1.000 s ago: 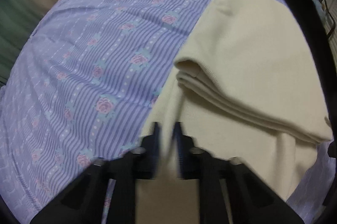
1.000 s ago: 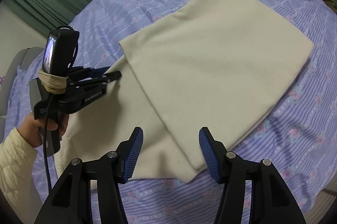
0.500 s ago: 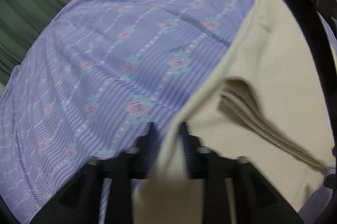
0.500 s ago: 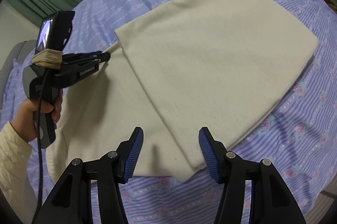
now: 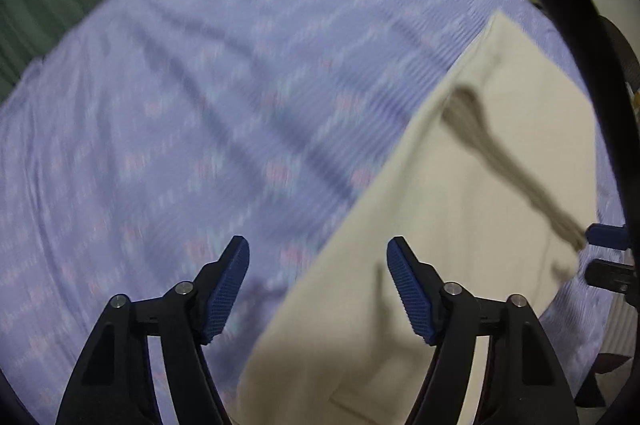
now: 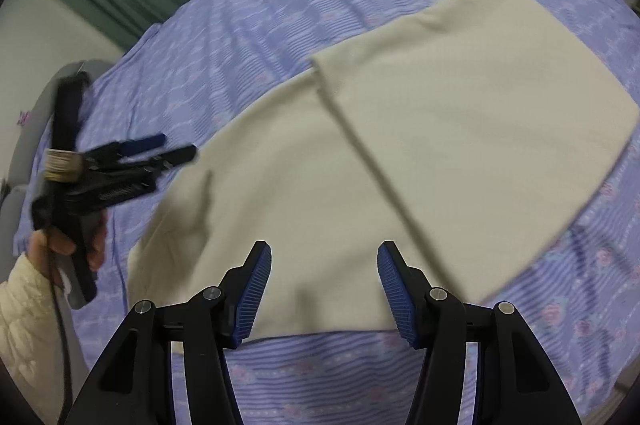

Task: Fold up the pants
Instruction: 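Move the left tool to the elastic waistband of the trousers, then grasp the elastic waistband with the left tool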

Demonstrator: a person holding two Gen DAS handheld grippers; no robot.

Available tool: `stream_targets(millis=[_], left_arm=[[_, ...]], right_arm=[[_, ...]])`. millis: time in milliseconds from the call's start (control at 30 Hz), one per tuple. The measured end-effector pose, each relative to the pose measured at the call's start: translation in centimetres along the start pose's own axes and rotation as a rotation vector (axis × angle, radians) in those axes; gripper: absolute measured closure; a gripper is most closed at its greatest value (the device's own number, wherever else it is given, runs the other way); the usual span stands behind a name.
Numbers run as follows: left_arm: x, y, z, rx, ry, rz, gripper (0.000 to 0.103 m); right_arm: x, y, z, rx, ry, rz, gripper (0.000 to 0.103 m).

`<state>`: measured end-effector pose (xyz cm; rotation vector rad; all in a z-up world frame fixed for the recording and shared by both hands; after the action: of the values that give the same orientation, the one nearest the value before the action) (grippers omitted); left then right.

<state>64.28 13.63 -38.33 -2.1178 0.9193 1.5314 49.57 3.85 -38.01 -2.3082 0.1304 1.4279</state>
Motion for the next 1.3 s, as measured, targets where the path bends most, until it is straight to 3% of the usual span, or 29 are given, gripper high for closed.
stream_targets(millis=[33,67,100,233,300,367,433,500,600,667,733,833,967,1167,1300], left_arm=[[0.5,-0.3,0.7,-0.022,-0.019,0.009,0.048],[1.2,-0.4,1.6,-0.047,-0.054,0.033,0.072],[1.5,-0.4,2.4,-0.055,-0.071,0.026,0.088],[1.8,-1.8,2.6,-0.071,-0.026,-0.086,0.095],[1.9,-2.6,2.6,-0.11,-0.024,-0.086,0.095],[1.5,-3.7,2.6,-0.17,-0.009,-0.086,0.089],[-0.1,-5.6,2.6,-0.224,0.033,-0.141,0.08],[-3.2,-7.6,3.2,-0.293,0.088,-0.163,0.046],[-8.4,-9.8,5.1,-0.364,0.18,-0.199,0.038],[-11.9,-11.1,7.2,-0.401,0.236,-0.253,0.025],[-14.1,-10.9,10.1,-0.465,0.28,-0.236,0.014],[-14.4,-9.5,14.3,-0.542,0.258,-0.148,0.011],[-11.6,-7.3,18.3,-0.595,0.212,-0.12,0.01],[-6.7,-8.6,21.4,-0.729,0.164,-0.085,0.01],[-4.1,-9.1,22.3,-0.849,0.149,0.058,0.01]], right_arm=[[0.2,-0.5,0.1,-0.011,-0.004,-0.004,0.046],[0.3,-0.8,0.4,-0.018,-0.009,-0.005,0.046],[0.4,-1.2,0.6,-0.026,-0.017,-0.006,0.046],[1.0,-1.7,0.9,-0.039,-0.031,-0.001,0.046],[1.2,-2.0,0.9,-0.046,-0.035,0.004,0.046],[1.3,-2.4,0.8,-0.052,-0.036,0.004,0.046],[1.4,-2.6,0.6,-0.058,-0.04,0.01,0.046],[1.3,-3.0,0.5,-0.069,-0.042,0.016,0.046],[0.8,-4.1,0.2,-0.1,-0.033,0.013,0.046],[0.3,-5.2,0.1,-0.134,-0.027,0.009,0.044],[-0.2,-6.2,0.3,-0.18,-0.02,0.005,0.041],[-1.0,-7.5,1.0,-0.246,-0.019,0.004,0.041],[-1.5,-7.8,2.5,-0.299,-0.043,0.006,0.041],[-0.6,-7.1,5.1,-0.338,-0.11,0.038,0.041],[0.2,-7.2,6.1,-0.336,-0.136,0.049,0.041]])
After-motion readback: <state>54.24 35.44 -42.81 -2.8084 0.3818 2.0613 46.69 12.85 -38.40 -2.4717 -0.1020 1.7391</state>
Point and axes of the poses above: each gripper's, at about its wrist camera, not at the fingertips, and x roughly the way its jaws point, y to its right, z to its underside, the point moved 10 cm from there along x, roughly the way its jaws point, and after that the axes turned 10 degrees about -x, right-handed, at the moved point
